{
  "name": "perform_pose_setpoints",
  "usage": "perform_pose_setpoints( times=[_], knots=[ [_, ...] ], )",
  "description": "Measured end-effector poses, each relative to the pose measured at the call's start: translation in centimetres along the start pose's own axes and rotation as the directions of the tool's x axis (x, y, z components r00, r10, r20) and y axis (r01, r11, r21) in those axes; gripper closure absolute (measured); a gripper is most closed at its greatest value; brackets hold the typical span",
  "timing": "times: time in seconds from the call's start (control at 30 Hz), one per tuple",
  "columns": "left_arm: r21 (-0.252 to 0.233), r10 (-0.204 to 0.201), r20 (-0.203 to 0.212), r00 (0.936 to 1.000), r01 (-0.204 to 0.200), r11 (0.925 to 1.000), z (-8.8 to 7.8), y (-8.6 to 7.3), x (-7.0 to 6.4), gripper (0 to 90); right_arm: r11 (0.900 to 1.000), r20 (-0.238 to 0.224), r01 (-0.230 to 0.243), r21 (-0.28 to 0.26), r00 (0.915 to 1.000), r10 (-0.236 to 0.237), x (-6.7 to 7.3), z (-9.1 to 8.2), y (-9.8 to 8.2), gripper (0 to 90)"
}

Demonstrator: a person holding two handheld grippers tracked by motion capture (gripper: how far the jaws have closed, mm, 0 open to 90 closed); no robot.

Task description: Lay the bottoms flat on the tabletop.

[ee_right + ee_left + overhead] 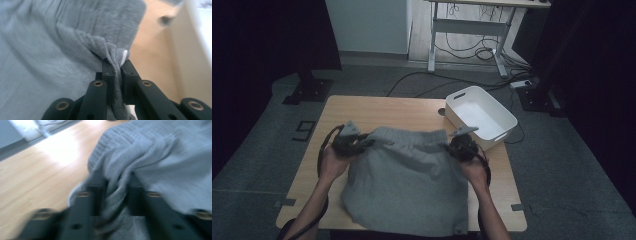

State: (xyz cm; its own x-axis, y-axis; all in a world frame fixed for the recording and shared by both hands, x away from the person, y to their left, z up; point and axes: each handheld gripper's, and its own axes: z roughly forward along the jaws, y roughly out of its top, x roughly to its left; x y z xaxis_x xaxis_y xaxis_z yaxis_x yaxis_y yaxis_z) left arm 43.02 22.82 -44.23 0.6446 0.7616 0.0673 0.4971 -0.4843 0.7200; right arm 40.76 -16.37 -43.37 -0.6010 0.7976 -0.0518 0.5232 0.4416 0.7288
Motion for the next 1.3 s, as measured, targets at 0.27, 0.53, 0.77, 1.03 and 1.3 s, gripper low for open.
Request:
perform_pose_setpoints(
  times=[0.27, 0.53, 0.77, 1.03, 1.3],
  knots=[
    [0.131, -0.036, -0.018, 0.9992, 0.038, 0.9907, 2.5, -3.6, 0.7, 30.7, 0.99, 0.096, -0.101, 0.103, 0.9912, 0.091, -3.4, 2.1, -2.0, 40.5],
    [0.186, -0.098, 0.039, 0.9944, 0.089, 0.9785, 2.5, -7.9, 1.1, 42.9, 0.981, 0.007, -0.092, 0.173, 0.9957, 0.092, -1.1, 0.7, -6.1, 46.5],
    [0.21, -0.081, 0.069, 0.9943, 0.065, 0.9756, 1.3, -10.2, -0.2, 56.8, 0.97, -0.036, -0.084, 0.228, 0.9949, 0.095, 1.4, -0.3, -10.9, 46.2],
    [0.116, -0.125, 0.077, 0.9892, 0.116, 0.9865, -2.6, -11.9, -0.4, 46.4, 0.966, 0.066, -0.115, 0.234, 0.9926, 0.102, -0.3, 0.2, -12.8, 52.4],
    [0.133, -0.141, 0.176, 0.9742, 0.118, 0.9841, -2.4, -13.5, -1.5, 45.9, 0.964, 0.089, -0.14, 0.225, 0.9885, 0.122, -1.0, 0.3, -12.9, 48.2]
  ],
)
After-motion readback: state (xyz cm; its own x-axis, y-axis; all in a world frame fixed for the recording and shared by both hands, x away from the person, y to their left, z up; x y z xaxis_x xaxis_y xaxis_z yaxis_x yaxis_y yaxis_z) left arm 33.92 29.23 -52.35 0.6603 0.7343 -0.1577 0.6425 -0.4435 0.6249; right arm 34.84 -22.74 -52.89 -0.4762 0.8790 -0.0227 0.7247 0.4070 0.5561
